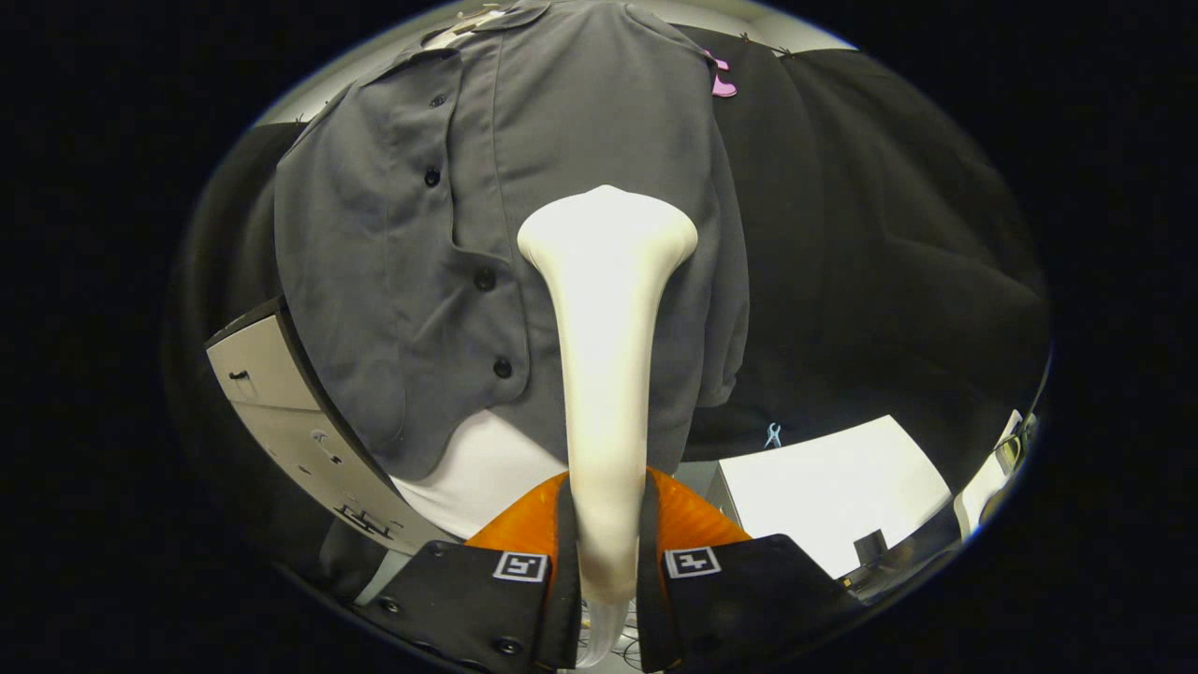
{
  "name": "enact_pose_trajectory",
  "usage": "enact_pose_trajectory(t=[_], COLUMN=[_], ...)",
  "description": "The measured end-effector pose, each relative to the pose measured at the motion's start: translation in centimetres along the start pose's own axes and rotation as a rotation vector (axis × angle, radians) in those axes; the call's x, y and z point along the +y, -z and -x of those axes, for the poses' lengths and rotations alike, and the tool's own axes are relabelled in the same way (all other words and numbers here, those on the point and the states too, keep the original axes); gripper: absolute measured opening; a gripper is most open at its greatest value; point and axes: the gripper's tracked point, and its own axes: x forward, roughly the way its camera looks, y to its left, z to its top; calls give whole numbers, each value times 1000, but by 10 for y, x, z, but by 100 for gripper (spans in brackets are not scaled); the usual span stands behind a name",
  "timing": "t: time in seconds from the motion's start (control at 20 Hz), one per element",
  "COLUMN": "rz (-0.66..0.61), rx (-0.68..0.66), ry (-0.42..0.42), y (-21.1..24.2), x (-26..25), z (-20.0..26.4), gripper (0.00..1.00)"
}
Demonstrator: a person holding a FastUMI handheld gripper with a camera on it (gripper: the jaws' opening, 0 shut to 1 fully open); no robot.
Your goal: Iron the clothes twice with a garment steamer, once on the left side and once on the right side.
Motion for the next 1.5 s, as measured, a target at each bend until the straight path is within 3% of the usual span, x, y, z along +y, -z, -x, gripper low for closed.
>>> enact_pose_trajectory(t=[0.75, 1.1, 1.5], rz=[-53, -58, -30], rx=[195, 173, 84], ry=[9, 16, -10], y=[117, 104, 52], x=[3, 8, 29], z=[-2, 19, 50], gripper=[32, 32, 32])
